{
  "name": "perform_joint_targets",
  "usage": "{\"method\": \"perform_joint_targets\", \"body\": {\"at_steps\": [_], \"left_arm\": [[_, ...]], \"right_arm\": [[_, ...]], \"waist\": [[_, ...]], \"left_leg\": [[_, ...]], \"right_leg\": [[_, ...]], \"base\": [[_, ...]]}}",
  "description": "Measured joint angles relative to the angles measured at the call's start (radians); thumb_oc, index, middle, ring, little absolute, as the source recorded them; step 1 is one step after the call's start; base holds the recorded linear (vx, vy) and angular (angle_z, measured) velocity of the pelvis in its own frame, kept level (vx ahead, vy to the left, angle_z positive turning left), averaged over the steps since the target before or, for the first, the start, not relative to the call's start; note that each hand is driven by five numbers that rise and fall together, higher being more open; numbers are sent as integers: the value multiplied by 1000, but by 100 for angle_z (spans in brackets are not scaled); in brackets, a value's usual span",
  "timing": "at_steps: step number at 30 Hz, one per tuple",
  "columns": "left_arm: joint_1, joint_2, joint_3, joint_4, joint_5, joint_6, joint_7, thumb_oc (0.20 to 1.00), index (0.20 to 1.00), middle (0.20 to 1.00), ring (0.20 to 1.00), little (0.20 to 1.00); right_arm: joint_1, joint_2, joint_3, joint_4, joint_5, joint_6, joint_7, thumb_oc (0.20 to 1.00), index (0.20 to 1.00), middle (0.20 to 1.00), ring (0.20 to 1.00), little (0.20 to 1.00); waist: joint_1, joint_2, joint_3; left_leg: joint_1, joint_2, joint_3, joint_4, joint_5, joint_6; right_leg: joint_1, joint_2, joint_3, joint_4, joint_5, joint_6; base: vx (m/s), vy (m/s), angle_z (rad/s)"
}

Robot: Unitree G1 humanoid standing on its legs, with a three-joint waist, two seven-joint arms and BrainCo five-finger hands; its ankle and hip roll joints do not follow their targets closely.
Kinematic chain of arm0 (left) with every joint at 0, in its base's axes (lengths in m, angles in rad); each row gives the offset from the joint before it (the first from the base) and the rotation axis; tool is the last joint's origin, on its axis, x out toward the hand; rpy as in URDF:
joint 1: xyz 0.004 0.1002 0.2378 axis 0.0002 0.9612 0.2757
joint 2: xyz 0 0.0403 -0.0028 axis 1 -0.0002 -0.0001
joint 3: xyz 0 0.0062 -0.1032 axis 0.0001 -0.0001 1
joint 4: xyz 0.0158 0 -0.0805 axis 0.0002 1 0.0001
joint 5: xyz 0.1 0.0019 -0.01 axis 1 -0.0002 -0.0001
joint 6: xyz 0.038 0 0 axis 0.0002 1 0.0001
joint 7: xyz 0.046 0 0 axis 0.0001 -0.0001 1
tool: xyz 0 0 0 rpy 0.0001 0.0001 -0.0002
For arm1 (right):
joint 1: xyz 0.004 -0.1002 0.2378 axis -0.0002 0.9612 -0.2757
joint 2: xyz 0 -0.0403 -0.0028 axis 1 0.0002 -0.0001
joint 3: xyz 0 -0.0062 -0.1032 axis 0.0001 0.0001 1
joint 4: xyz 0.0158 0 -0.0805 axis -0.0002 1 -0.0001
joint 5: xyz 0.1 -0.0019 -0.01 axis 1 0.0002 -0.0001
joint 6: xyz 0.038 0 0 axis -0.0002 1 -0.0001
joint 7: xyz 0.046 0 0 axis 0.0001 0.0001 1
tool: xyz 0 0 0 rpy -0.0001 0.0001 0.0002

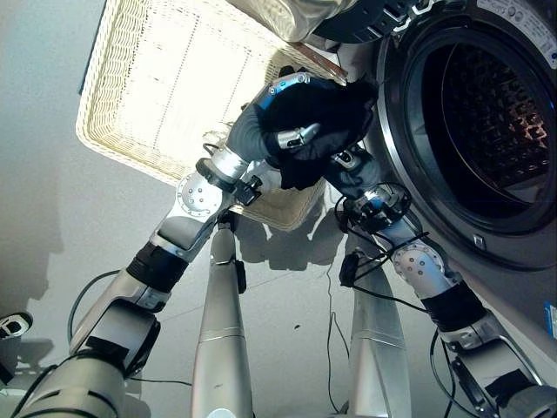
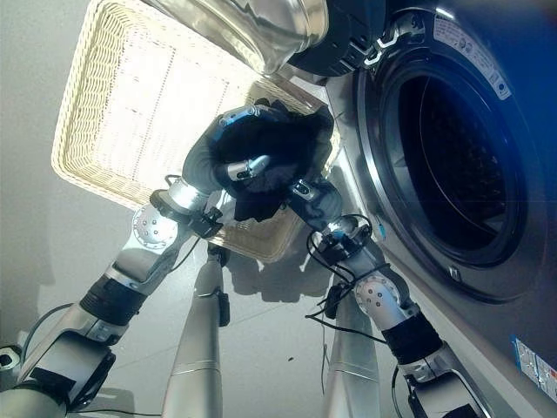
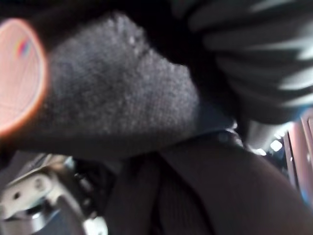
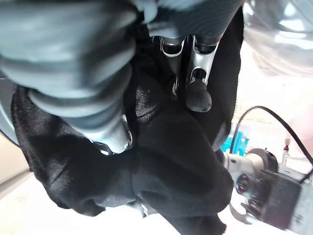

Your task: Put the clothes into the washing machine.

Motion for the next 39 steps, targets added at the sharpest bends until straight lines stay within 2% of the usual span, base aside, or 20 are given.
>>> {"method": "perform_joint_targets", "body": {"at_steps": [5,8,9,12,13,16,17,23,27,30,34,39], "left_arm": [[29,2,7,2,118,8,200,1000,1000,1000,1000,1000],[69,5,10,5,164,17,317,1000,1000,1000,1000,1000],[87,5,16,5,178,17,379,1000,1000,1000,1000,1000],[116,1,40,5,224,15,473,1000,1000,1000,1000,1000],[127,-2,57,5,278,12,556,1000,1000,1000,1000,1000],[136,-8,79,5,365,9,669,1000,1000,1000,1000,1000],[137,-22,96,5,414,6,734,1000,1000,1000,1000,1000],[136,-58,124,8,517,4,935,1000,1000,1000,1000,1000],[135,-64,145,11,517,4,988,1000,1000,1000,1000,1000],[134,-73,163,34,506,4,988,1000,1000,1000,1000,1000],[139,-73,165,69,416,4,971,1000,1000,1000,1000,1000],[134,-73,164,150,360,9,957,1000,1000,1000,1000,1000]], "right_arm": [[-1,4,-3,-2,0,-7,1,200,200,200,200,200],[-1,6,-16,-14,0,-22,0,200,200,200,200,200],[-2,10,-20,-25,-1,-22,0,200,200,200,200,200],[-4,18,-23,-30,-1,-22,0,200,200,200,200,200],[-4,30,-27,-33,-1,-24,0,200,200,200,200,200],[-7,47,-28,-33,-1,-28,0,200,200,200,200,200],[-10,49,-30,-33,-1,-28,-1,200,200,200,200,200],[-25,65,-42,-33,-3,-47,-3,200,200,200,200,200],[-28,69,-48,-33,-5,-76,-15,200,200,200,200,200],[-29,74,-61,-34,-10,-107,-30,200,200,200,200,200],[-27,76,-101,-33,-25,-164,-49,200,200,200,200,200],[-27,76,-158,-30,-23,-225,-98,200,200,200,200,200]], "waist": [[6,0,0],[24,2,0],[27,2,0],[27,2,0],[29,2,0],[31,2,0],[32,2,0],[32,2,0],[33,2,0],[39,2,0],[46,2,0],[35,2,0]], "left_leg": [[0,0,0,0,0,0],[0,1,-1,0,0,0],[0,1,-3,0,0,0],[0,1,-8,-1,0,0],[0,1,-11,-1,0,0],[0,1,-14,-1,0,0],[0,1,-14,-1,0,0],[0,1,-16,-1,1,0],[0,1,-18,0,1,0],[0,1,-19,0,1,0],[0,1,-21,1,2,0],[0,1,-24,2,2,0]], "right_leg": [[1,0,0,0,0,0],[1,0,-4,-1,0,0],[4,-1,-7,-1,0,0],[11,-1,-12,-6,0,0],[13,-1,-14,-6,0,0],[14,-2,-17,-7,-1,0],[14,-2,-19,-7,-1,0],[16,-2,-20,-6,-1,0],[18,-2,-22,-6,0,0],[18,-2,-23,-6,0,0],[20,-2,-25,-6,0,0],[23,-3,-27,-6,0,0]], "base": [[0,0,0],[0,0,0],[0,0,0],[1,-9,1],[4,-20,3],[0,0,0],[0,0,0],[0,0,0],[0,0,0],[0,0,0],[0,0,0],[2,21,0]]}}
